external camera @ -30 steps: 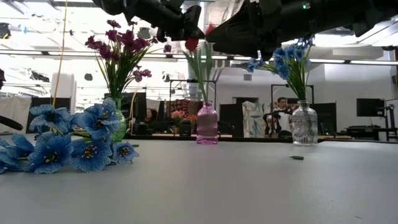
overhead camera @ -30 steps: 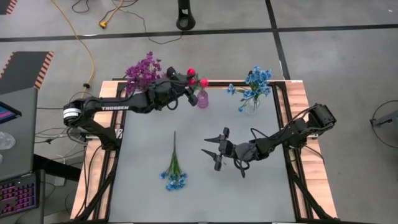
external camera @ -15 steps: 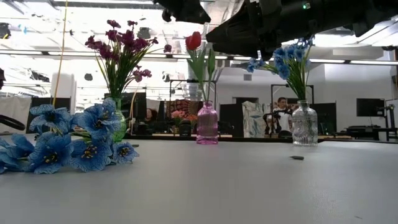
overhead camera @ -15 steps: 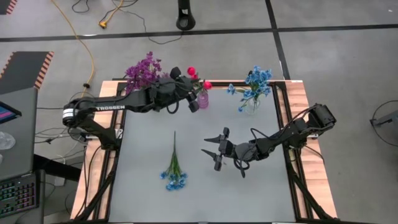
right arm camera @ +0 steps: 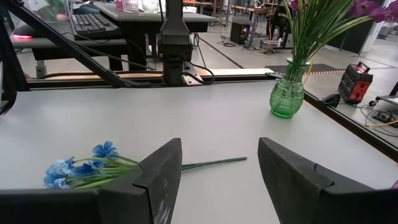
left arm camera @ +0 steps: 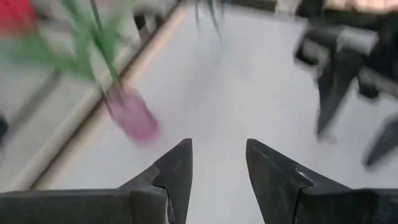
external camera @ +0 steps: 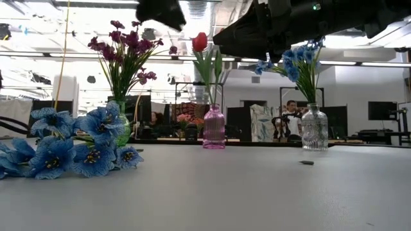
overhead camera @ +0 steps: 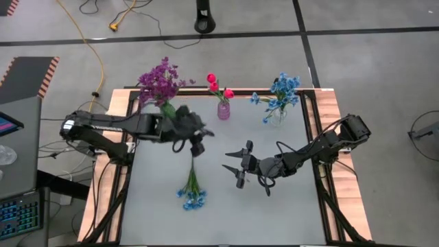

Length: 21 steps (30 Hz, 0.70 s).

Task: Sort flowers into vase by color
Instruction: Put the blue flowers into the transparent vase

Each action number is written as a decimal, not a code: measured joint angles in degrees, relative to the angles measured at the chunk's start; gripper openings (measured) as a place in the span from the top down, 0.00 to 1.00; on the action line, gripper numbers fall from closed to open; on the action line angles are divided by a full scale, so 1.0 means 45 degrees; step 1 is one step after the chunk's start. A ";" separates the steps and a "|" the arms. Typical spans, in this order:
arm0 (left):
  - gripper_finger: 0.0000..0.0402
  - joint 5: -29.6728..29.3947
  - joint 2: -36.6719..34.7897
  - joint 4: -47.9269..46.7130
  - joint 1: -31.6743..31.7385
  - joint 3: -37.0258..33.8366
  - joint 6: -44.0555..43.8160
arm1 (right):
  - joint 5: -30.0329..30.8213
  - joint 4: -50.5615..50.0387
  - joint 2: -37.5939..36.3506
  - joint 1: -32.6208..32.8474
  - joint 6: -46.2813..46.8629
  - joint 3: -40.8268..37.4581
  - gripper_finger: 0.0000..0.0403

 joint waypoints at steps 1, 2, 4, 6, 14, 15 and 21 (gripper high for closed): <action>0.65 0.0014 0.0023 -0.0494 -0.0250 -0.0086 -0.0813 | 0.0000 0.0000 0.0000 0.0000 0.0000 0.0000 0.41; 0.65 0.0006 0.0071 -0.0885 -0.0505 -0.0197 -0.1656 | 0.0000 0.0000 0.0000 0.0000 0.0000 0.0000 0.41; 0.65 0.0046 0.0141 -0.1685 -0.0989 -0.0514 -0.3370 | -0.0004 0.0004 0.0000 0.0000 0.0000 0.0000 0.41; 0.65 0.0234 0.0274 -0.2377 -0.1495 -0.0805 -0.5115 | -0.0005 0.0005 0.0000 0.0000 0.0000 0.0000 0.41; 0.65 0.1463 0.1132 -0.2794 -0.3117 -0.1907 -0.9289 | -0.0015 0.0009 0.0000 0.0000 0.0000 0.0000 0.41; 0.65 0.1584 0.1291 -0.2764 -0.3227 -0.1969 -0.9590 | -0.0019 0.0010 0.0000 0.0000 0.0000 0.0000 0.41; 0.65 0.2537 0.2411 -0.2732 -0.3502 -0.2150 -1.1165 | -0.0024 0.0005 0.0000 0.0000 0.0000 0.0000 0.41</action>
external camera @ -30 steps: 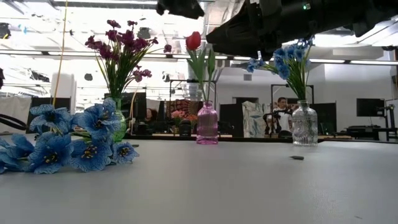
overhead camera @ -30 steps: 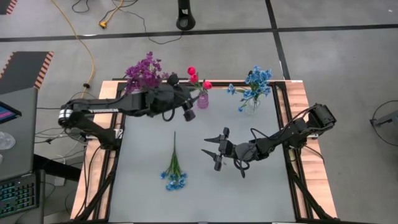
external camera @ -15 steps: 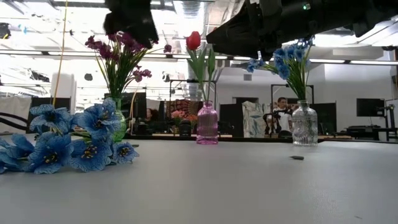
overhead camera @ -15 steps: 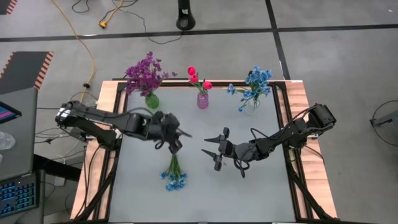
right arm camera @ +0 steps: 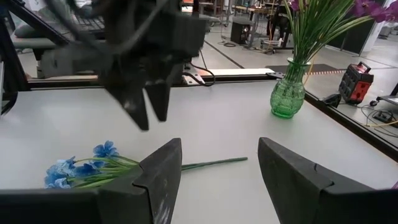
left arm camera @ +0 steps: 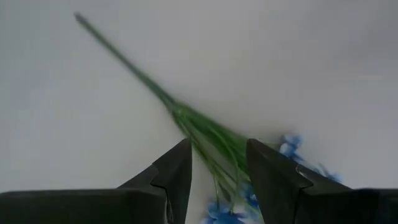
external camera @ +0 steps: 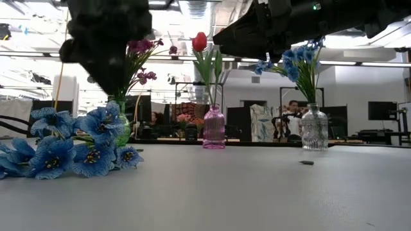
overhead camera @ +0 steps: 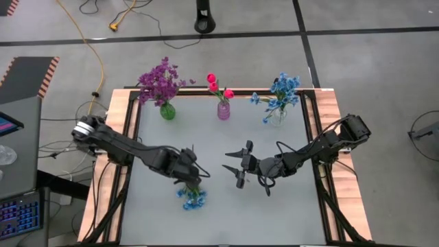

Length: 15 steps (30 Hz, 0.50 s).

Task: Sort flowers into vase by color
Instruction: Put the blue flowers into the transparent vase

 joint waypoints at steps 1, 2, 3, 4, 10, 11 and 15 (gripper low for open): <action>0.65 0.0169 0.0240 0.0014 0.0000 0.0000 -0.0191 | 0.0000 0.0000 0.0000 0.0000 0.0005 0.0000 0.41; 0.65 0.0362 0.0505 0.0023 0.0000 0.0000 -0.0413 | -0.0002 0.0005 0.0000 0.0000 0.0003 0.0000 0.41; 0.65 0.0563 0.0755 0.0032 0.0000 0.0000 -0.0621 | -0.0003 0.0000 0.0000 0.0000 0.0002 0.0000 0.41; 0.65 0.0754 0.1002 0.0033 0.0000 0.0000 -0.0823 | -0.0002 0.0000 0.0000 0.0000 0.0005 0.0000 0.41; 0.65 0.1409 0.2435 0.0281 0.0000 -0.0005 -0.1630 | -0.0005 0.0000 0.0000 0.0000 0.0005 0.0000 0.41; 0.65 0.1449 0.2605 0.0410 0.0000 -0.0005 -0.1670 | -0.0002 0.0000 0.0000 0.0000 0.0005 0.0000 0.41; 0.65 0.1450 0.3020 0.1137 0.0005 -0.0005 -0.1625 | 0.0000 -0.0003 0.0000 0.0000 0.0005 0.0000 0.41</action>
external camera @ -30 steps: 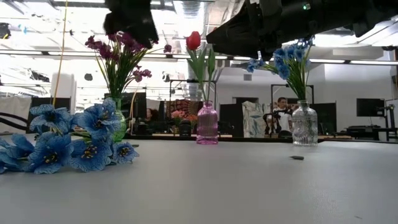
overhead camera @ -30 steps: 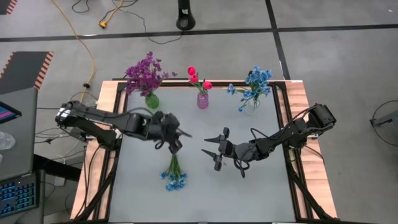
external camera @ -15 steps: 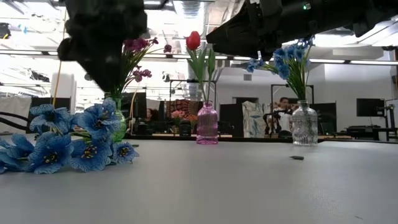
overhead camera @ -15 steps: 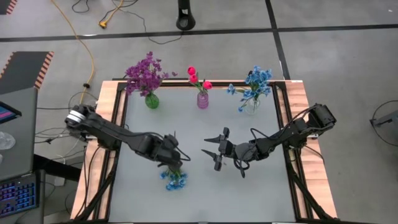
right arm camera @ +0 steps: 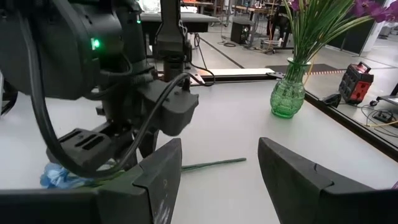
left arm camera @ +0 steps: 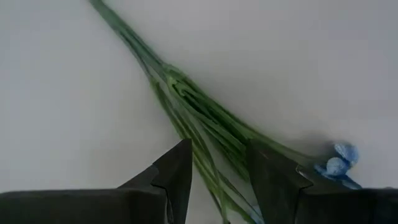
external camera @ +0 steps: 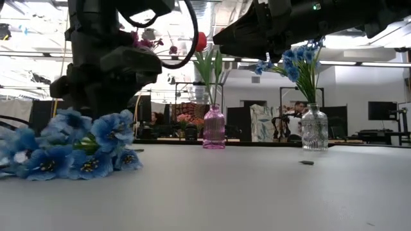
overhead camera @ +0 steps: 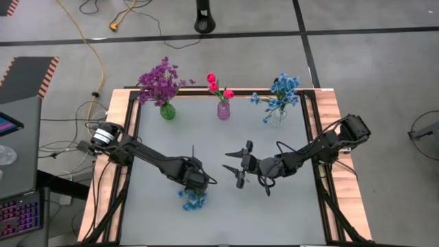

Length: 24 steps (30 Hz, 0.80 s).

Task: Sort flowers into vase by color
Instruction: Put the blue flowers into the transparent vase

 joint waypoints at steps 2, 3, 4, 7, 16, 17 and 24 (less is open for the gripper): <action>0.65 -0.0002 0.0014 0.0203 0.0005 0.0000 0.0016 | -0.0005 0.0001 0.0000 0.0000 -0.0003 0.0000 0.41; 0.65 -0.0006 0.0014 0.0290 0.0014 0.0000 0.0009 | -0.0002 -0.0002 0.0000 0.0000 0.0000 0.0000 0.41; 0.65 -0.0016 0.0014 0.0352 0.0017 0.0000 0.0006 | -0.0005 -0.0002 0.0000 0.0000 0.0000 0.0000 0.41; 0.65 -0.0062 0.0014 0.0368 0.0019 0.0000 -0.0012 | -0.0005 -0.0002 0.0000 0.0000 0.0000 0.0000 0.41; 0.65 -0.0230 0.0014 0.0616 0.0019 -0.0544 -0.0769 | -0.0005 0.0003 0.0000 0.0000 0.0000 0.0000 0.41; 0.65 -0.0185 0.0014 0.0793 0.0019 -0.0654 -0.0766 | -0.0005 -0.0002 0.0000 0.0000 0.0000 0.0000 0.41; 0.69 -0.0017 -0.0005 0.1148 0.0019 -0.0860 -0.0105 | -0.0005 0.0003 0.0000 0.0000 -0.0002 0.0000 0.41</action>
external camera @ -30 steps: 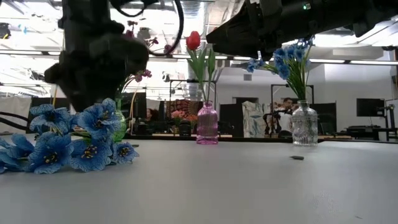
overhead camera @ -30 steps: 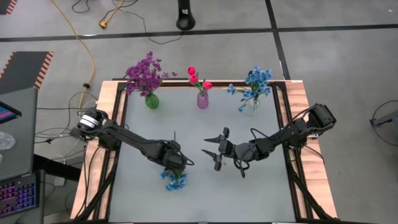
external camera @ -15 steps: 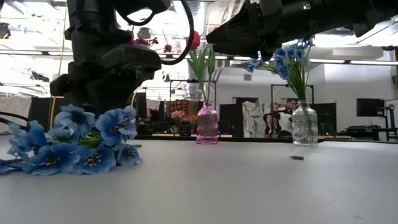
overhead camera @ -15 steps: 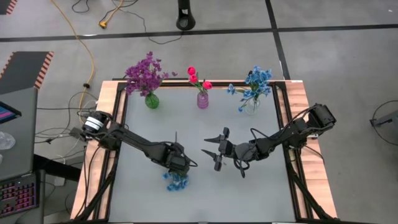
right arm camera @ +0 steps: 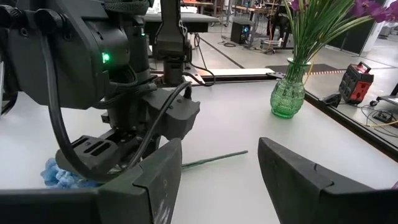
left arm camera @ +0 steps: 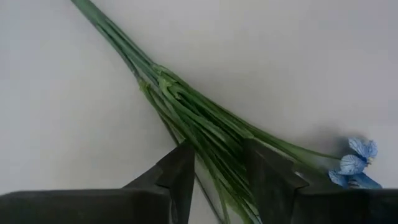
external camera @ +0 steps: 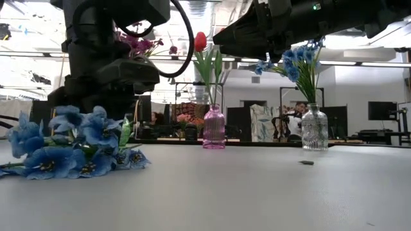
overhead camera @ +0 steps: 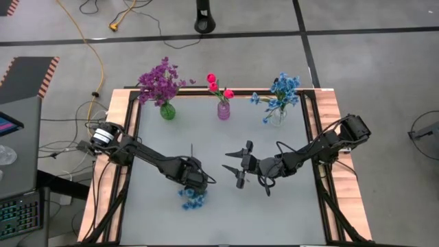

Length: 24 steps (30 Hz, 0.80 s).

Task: Sort flowers into vase by color
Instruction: Put the blue flowers into the transparent vase

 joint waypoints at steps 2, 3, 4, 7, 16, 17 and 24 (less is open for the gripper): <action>0.73 -0.0029 0.0000 0.0008 0.0000 0.0000 0.0242 | 0.0000 0.0000 0.0000 0.0000 0.0001 0.0000 0.41; 0.76 -0.0036 0.0000 0.0011 0.0000 0.0000 0.0383 | 0.0000 0.0000 0.0000 0.0000 -0.0001 0.0000 0.41; 0.78 -0.0037 0.0000 0.0020 0.0000 0.0000 0.0537 | 0.0000 0.0000 0.0000 0.0000 0.0002 0.0000 0.41; 0.88 -0.0255 0.0005 0.0136 0.0000 -0.0005 0.0959 | 0.0000 0.0000 0.0000 0.0000 0.0002 0.0000 0.41; 0.98 -0.0490 0.0010 0.0717 0.0207 0.0226 0.3716 | -0.2384 0.0005 0.0000 0.0005 0.0032 0.0000 0.41; 0.98 -0.0347 0.0010 0.0725 0.0272 0.0319 0.4023 | -0.2749 0.0005 0.0000 0.0005 0.0027 0.0000 0.41; 1.00 0.0758 0.0005 0.0725 0.0890 0.1198 0.5934 | -0.3539 -0.0452 0.0000 0.0025 -0.0310 0.0000 0.41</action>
